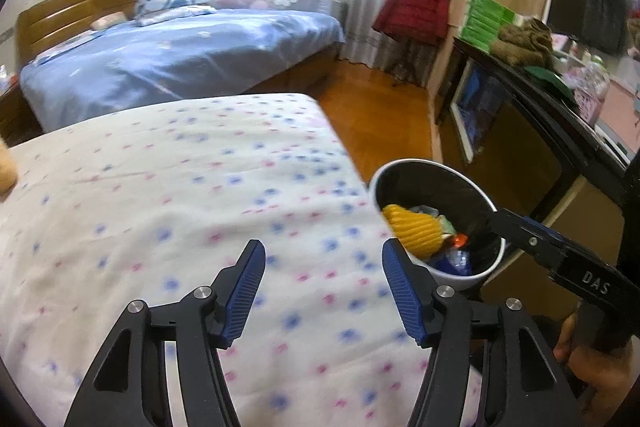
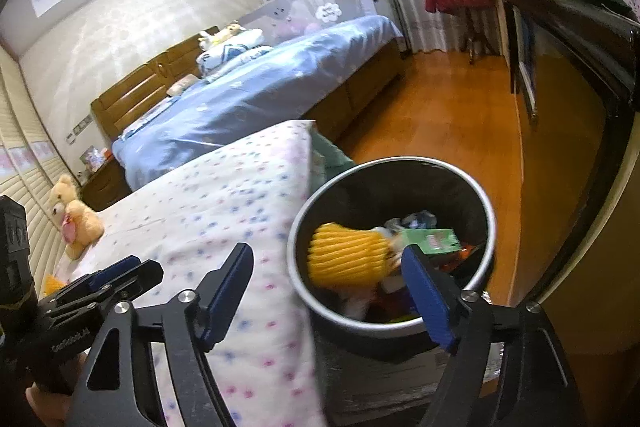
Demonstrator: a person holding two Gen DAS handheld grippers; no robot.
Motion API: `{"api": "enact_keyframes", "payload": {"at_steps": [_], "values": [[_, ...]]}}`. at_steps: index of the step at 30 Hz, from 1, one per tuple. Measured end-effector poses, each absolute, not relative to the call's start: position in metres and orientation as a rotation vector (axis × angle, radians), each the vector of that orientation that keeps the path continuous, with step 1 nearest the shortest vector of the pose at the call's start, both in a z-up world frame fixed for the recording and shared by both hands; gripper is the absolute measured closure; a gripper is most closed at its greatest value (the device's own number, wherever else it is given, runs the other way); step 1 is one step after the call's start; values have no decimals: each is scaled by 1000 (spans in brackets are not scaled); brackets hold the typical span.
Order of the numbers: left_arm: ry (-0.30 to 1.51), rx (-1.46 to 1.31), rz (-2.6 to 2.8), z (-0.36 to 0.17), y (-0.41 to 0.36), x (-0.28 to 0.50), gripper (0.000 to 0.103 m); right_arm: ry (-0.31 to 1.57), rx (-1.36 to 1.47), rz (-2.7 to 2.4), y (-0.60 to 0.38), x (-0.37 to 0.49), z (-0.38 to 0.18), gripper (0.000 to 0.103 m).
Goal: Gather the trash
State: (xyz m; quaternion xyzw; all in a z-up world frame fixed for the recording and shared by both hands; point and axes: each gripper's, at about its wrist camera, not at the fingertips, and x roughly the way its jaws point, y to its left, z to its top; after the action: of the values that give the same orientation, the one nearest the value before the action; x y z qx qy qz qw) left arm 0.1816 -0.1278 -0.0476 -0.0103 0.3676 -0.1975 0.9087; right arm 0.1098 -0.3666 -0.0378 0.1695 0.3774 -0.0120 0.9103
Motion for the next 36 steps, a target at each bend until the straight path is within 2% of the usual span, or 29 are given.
{"api": "enact_keyframes", "payload": {"at_steps": [12,17,18,22,36], "values": [[654,-55,-299,-25,-80,130,29,683,254,34,-311,99,-11,16],[572,-63,-271,-7,-65,111,28,583,167,39,-288,93,17,5],[555,-65,-262,-4,-62,108,22,551,151,40,-284,91,23,1],[464,-53,-179,-3,-54,94,1,456,103,17,-276,87,32,0],[381,18,-68,-27,-69,82,1,469,70,20,-266,95,2,0]]}}
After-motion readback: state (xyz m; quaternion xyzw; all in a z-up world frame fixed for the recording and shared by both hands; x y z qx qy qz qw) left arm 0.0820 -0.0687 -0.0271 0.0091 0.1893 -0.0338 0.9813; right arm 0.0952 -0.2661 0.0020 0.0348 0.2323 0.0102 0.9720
